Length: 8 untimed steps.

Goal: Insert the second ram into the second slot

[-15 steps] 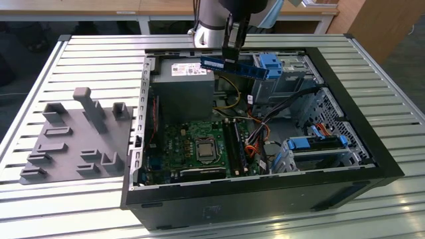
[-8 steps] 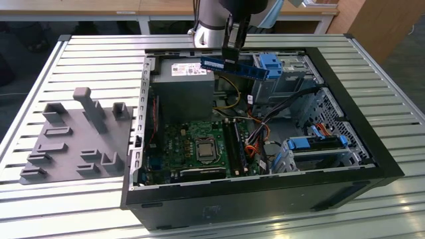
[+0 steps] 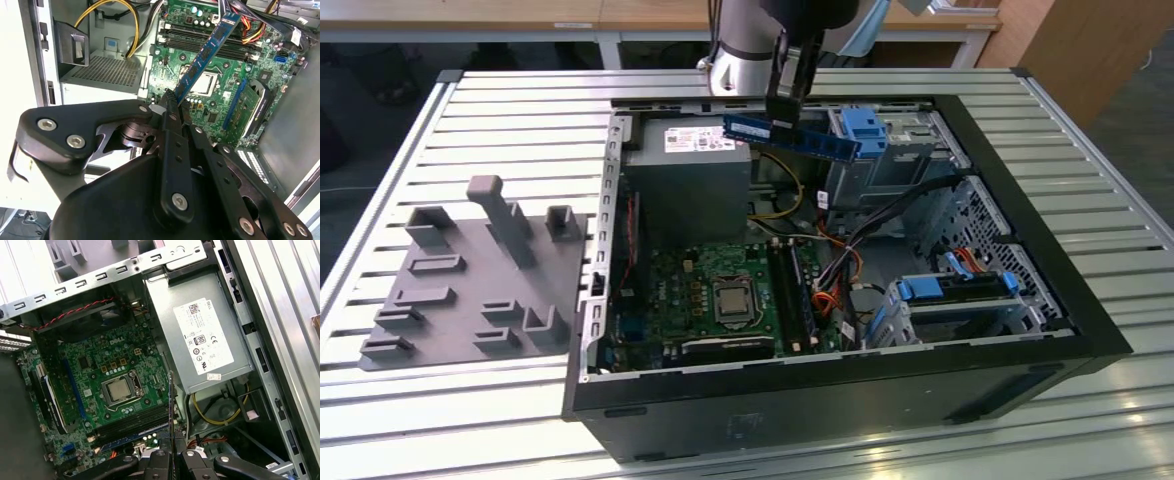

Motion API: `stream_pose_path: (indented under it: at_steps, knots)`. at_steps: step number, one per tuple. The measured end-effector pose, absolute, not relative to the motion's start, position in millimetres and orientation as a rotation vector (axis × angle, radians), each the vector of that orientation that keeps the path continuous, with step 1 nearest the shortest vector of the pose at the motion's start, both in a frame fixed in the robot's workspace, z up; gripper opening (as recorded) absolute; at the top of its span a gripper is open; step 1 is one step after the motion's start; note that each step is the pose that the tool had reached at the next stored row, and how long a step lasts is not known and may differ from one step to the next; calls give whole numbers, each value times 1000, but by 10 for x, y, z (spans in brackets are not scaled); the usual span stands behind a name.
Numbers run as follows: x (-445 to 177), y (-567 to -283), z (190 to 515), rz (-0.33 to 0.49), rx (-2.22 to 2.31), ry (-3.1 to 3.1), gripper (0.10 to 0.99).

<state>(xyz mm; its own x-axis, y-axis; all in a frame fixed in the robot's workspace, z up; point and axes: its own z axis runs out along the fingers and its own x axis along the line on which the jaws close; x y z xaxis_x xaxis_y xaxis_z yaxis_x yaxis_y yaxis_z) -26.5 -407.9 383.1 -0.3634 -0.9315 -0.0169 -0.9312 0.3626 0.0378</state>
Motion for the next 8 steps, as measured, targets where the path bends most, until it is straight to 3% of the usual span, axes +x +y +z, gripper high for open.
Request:
stream_pose_path:
  at_steps: [8]
  knots:
    - [-265, -4085, 3831, -64, 1750, -2600, 141]
